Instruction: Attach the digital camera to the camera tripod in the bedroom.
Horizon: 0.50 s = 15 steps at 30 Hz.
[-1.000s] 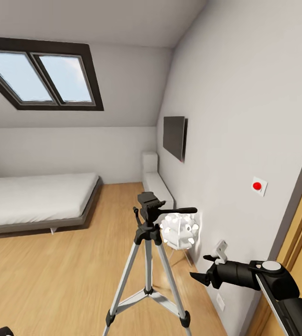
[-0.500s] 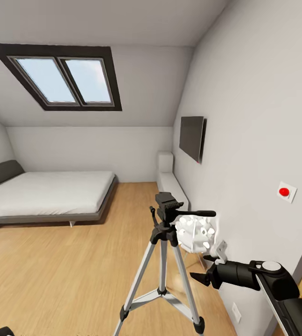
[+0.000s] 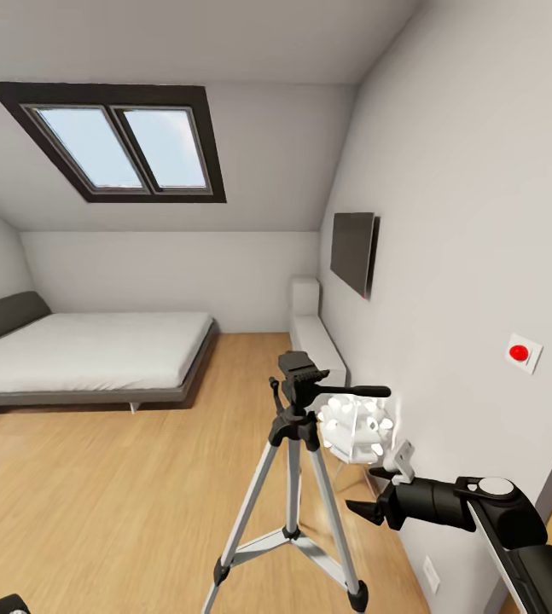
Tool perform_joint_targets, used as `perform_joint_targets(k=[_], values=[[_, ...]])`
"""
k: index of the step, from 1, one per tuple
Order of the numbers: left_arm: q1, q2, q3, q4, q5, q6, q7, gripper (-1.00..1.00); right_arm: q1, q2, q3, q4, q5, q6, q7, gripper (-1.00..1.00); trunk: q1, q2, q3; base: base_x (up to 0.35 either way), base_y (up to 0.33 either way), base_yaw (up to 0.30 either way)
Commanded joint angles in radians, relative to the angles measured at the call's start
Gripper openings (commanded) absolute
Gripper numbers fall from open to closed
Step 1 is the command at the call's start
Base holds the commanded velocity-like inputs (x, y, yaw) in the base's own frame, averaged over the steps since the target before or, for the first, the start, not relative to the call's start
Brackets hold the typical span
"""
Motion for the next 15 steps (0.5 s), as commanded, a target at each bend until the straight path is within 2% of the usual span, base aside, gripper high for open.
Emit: perform_joint_targets(k=[1, 9, 15], values=[[0.000, 0.000, 0.002, -0.001, 0.007, 0.006, 0.001, -1.00, -0.001, 0.000, 0.000, -0.001, 0.008, 0.004, 0.009, 1.00, 0.000, -0.001, 0.000, 0.000, -0.013, 0.002], [0.000, 0.000, -0.002, 0.000, 0.009, 0.006, 0.002, -1.00, -0.001, 0.000, 0.000, -0.001, 0.008, 0.004, 0.014, 1.00, 0.000, -0.001, 0.000, 0.000, -0.005, 0.006], [0.000, -0.001, -0.002, 0.001, 0.008, 0.004, 0.002, -1.00, -0.001, 0.000, 0.000, 0.000, 0.010, 0.004, 0.015, 1.00, 0.000, -0.001, 0.000, 0.000, -0.026, 0.143]])
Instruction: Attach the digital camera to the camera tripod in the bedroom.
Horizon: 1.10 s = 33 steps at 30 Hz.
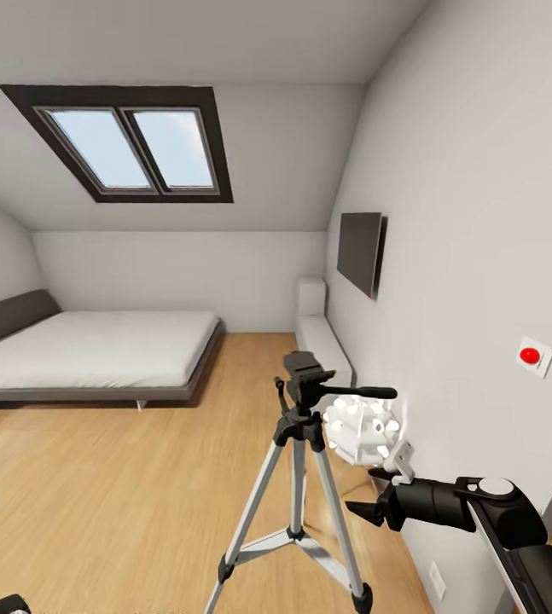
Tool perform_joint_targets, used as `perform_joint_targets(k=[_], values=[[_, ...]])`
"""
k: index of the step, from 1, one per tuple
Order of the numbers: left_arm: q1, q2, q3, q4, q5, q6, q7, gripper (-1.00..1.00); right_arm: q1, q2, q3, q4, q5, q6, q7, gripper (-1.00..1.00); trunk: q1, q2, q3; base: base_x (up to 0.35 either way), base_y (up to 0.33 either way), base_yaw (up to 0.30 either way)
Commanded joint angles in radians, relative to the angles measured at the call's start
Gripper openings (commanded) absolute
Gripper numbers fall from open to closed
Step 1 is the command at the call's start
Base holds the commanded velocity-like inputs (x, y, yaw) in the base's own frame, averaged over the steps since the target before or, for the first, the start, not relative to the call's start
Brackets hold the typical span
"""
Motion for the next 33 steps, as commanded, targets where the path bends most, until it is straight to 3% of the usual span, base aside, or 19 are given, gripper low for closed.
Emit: perform_joint_targets(k=[1, 12, 16, 21, 27, 30, 33], values=[[0.000, 0.000, 0.001, -0.001, 0.007, 0.005, 0.002, -1.00, -0.001, 0.000, 0.000, -0.001, 0.008, 0.004, 0.007, 1.00, 0.000, -0.001, 0.000, 0.000, -0.099, 0.119], [-0.002, 0.002, -0.003, -0.003, 0.009, 0.015, -0.002, -1.00, 0.000, 0.000, 0.001, 0.000, 0.012, 0.004, 0.007, 1.00, 0.000, -0.001, 0.000, 0.000, -0.083, 0.032], [-0.007, 0.018, -0.003, -0.008, 0.009, 0.039, -0.003, -1.00, 0.000, 0.001, 0.002, 0.000, 0.012, 0.004, 0.007, 1.00, 0.000, -0.001, 0.000, 0.000, -0.012, 0.003], [-0.016, 0.061, -0.003, -0.018, 0.011, 0.088, -0.008, -1.00, 0.000, 0.002, 0.003, 0.000, 0.013, 0.000, 0.005, 1.00, 0.000, -0.001, 0.000, 0.000, -0.005, 0.001], [-0.033, 0.134, -0.010, -0.048, 0.011, 0.117, -0.030, -1.00, 0.000, 0.009, 0.004, 0.000, 0.015, -0.002, 0.001, 1.00, 0.000, -0.001, 0.000, 0.000, -0.001, 0.000], [-0.048, 0.180, -0.030, -0.059, 0.011, 0.112, -0.087, -1.00, -0.001, 0.013, 0.005, 0.003, 0.014, -0.002, -0.001, 1.00, 0.000, -0.001, 0.000, 0.000, 0.000, 0.000], [-0.068, 0.200, -0.043, -0.060, 0.016, 0.090, -0.156, -1.00, -0.002, 0.015, 0.006, 0.021, 0.014, -0.005, -0.002, 1.00, 0.000, -0.001, 0.000, 0.000, 0.000, 0.000]])
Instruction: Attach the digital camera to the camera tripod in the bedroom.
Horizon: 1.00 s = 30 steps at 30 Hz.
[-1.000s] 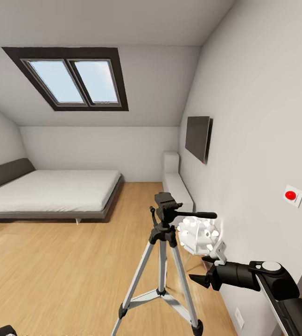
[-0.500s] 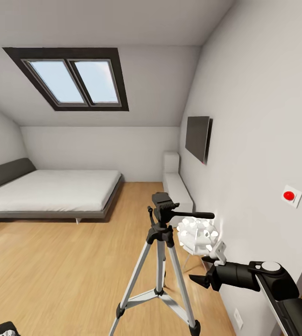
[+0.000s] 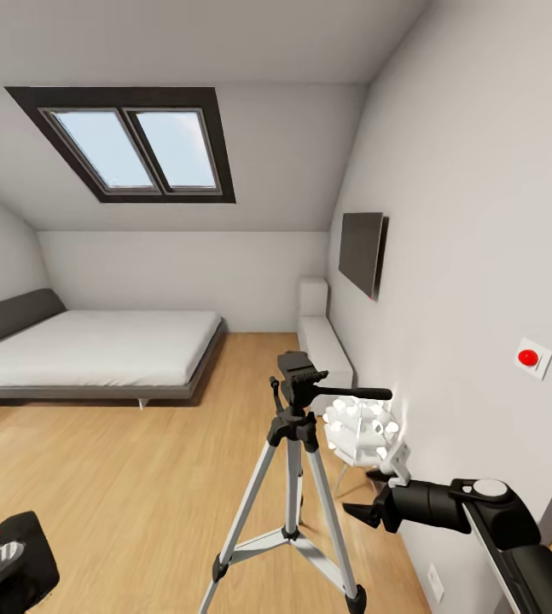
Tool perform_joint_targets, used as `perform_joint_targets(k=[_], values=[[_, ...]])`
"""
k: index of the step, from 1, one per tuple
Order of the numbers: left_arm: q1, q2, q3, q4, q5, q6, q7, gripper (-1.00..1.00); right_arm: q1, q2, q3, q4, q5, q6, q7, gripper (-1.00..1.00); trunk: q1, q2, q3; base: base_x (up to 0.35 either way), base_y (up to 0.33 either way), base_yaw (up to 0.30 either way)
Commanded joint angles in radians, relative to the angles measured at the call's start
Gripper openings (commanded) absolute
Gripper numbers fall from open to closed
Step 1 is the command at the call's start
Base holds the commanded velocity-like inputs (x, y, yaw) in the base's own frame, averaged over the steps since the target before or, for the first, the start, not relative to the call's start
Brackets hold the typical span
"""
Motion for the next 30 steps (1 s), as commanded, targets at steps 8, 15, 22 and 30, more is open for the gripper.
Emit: perform_joint_targets(k=[8, 15, 22, 30], values=[[-0.074, 0.014, -0.011, -0.006, -0.008, -0.086, -0.161, -1.00, -0.005, 0.013, -0.001, 0.088, 0.003, -0.049, 0.001, 1.00, 0.000, -0.001, 0.000, 0.000, 0.000, 0.000], [-0.128, 0.066, -0.066, -0.007, -0.025, -0.207, -0.222, -1.00, -0.010, 0.076, -0.003, 0.211, 0.006, -0.163, -0.065, 1.00, 0.000, -0.001, 0.000, 0.000, 0.000, 0.000], [-0.165, 0.124, -0.142, -0.012, -0.033, -0.256, -0.357, -1.00, -0.010, 0.087, -0.002, 0.257, 0.005, -0.220, -0.108, 1.00, 0.000, -0.001, 0.000, 0.000, 0.000, 0.000], [-0.207, 0.150, -0.166, -0.030, -0.037, -0.268, -0.436, -1.00, -0.012, 0.092, -0.002, 0.287, 0.005, -0.238, -0.119, 1.00, 0.000, -0.001, 0.000, 0.000, 0.000, 0.000]])
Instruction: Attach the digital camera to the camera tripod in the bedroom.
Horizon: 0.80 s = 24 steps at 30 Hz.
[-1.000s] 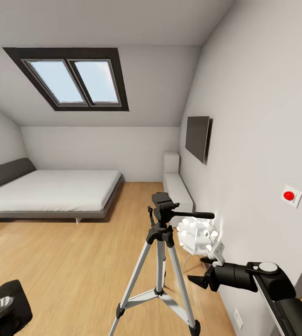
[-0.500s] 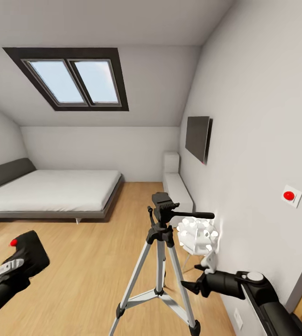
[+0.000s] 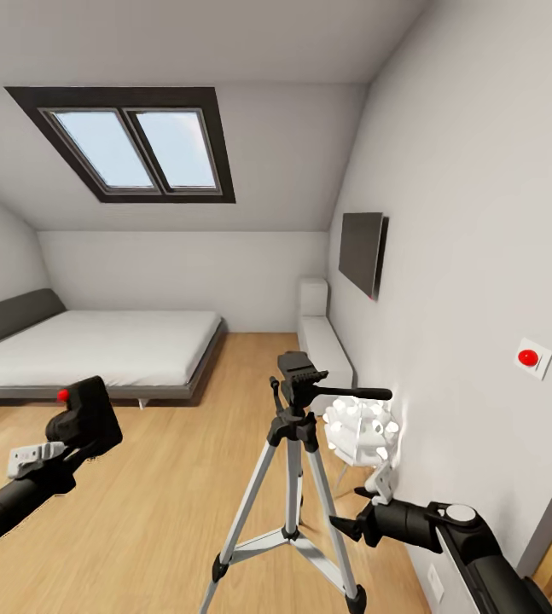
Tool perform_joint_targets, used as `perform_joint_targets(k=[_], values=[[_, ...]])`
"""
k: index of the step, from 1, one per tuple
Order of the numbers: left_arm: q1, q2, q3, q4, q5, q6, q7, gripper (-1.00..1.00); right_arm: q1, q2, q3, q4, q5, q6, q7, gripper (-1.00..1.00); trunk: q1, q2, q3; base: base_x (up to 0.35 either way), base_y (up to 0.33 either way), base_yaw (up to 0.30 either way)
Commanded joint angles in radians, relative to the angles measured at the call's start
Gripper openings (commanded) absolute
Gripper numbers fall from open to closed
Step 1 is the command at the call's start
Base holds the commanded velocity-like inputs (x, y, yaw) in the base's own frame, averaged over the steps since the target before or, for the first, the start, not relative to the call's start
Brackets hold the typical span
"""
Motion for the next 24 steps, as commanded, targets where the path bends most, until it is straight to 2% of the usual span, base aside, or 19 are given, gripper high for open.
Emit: perform_joint_targets(k=[1, 4, 5, 7, 10, 15, 17, 18, 19, 20, 21, 22, 23, 24], values=[[-0.014, 0.012, -0.007, -0.004, 0.004, 0.005, -0.020, -1.00, -0.001, 0.007, 0.000, 0.014, 0.006, -0.002, 0.002, 1.00, 0.000, -0.001, 0.000, 0.000, 0.000, 0.000], [-0.035, 0.024, -0.030, -0.008, 0.003, -0.004, -0.060, -1.00, -0.003, 0.029, 0.001, 0.049, 0.008, -0.028, 0.000, 1.00, 0.000, -0.001, 0.000, 0.000, 0.000, 0.000], [-0.050, 0.030, -0.042, -0.009, 0.003, -0.028, -0.095, -1.00, -0.006, 0.047, 0.001, 0.079, 0.009, -0.062, -0.002, 1.00, 0.000, -0.001, 0.000, 0.000, 0.000, 0.000], [-0.063, 0.034, -0.051, -0.010, 0.003, -0.056, -0.129, -1.00, -0.013, 0.061, 0.000, 0.113, 0.009, -0.103, -0.008, 1.00, 0.000, -0.001, 0.000, 0.000, 0.000, 0.000], [-0.091, 0.037, -0.061, -0.011, 0.003, -0.082, -0.160, -1.00, -0.033, 0.073, 0.000, 0.165, 0.009, -0.151, -0.024, 1.00, 0.000, -0.001, 0.000, 0.000, 0.000, 0.000], [-0.154, 0.040, -0.089, -0.009, 0.003, -0.100, -0.186, -1.00, -0.077, 0.082, -0.002, 0.222, 0.004, -0.183, -0.036, 1.00, 0.000, -0.001, 0.000, 0.000, 0.000, 0.000], [-0.209, 0.045, -0.131, -0.003, 0.003, -0.073, -0.195, -1.00, -0.089, 0.084, -0.001, 0.236, 0.004, -0.194, -0.041, 1.00, 0.000, -0.001, 0.000, 0.000, 0.000, 0.000], [-0.263, 0.060, -0.191, 0.001, -0.005, 0.012, -0.199, -1.00, -0.096, 0.085, -0.001, 0.244, 0.005, -0.202, -0.046, 1.00, 0.000, -0.001, 0.000, 0.000, 0.000, 0.000], [-0.297, 0.071, -0.238, 0.002, -0.027, 0.060, -0.201, -1.00, -0.098, 0.085, 0.000, 0.247, 0.006, -0.205, -0.047, 1.00, 0.000, -0.001, 0.000, 0.000, 0.000, 0.000], [-0.312, 0.075, -0.257, 0.002, -0.043, 0.077, -0.202, -1.00, -0.098, 0.086, 0.001, 0.248, 0.006, -0.206, -0.048, 1.00, 0.000, -0.001, 0.000, 0.000, 0.000, 0.000], [-0.336, 0.080, -0.288, 0.003, -0.074, 0.101, -0.203, -1.00, -0.099, 0.085, 0.002, 0.249, 0.006, -0.209, -0.048, 1.00, 0.000, -0.001, 0.000, 0.000, 0.000, 0.000], [-0.336, 0.080, -0.288, 0.003, -0.074, 0.101, -0.203, -1.00, -0.099, 0.085, 0.002, 0.249, 0.006, -0.209, -0.048, 1.00, 0.000, -0.001, 0.000, 0.000, 0.000, 0.000], [-0.352, 0.083, -0.312, 0.003, -0.107, 0.117, -0.204, -1.00, -0.100, 0.085, 0.003, 0.250, 0.006, -0.210, -0.049, 1.00, 0.000, -0.001, 0.000, 0.000, 0.000, 0.000], [-0.358, 0.084, -0.322, 0.003, -0.122, 0.122, -0.205, -1.00, -0.100, 0.085, 0.003, 0.250, 0.006, -0.211, -0.049, 1.00, 0.000, -0.001, 0.000, 0.000, 0.000, 0.000]])
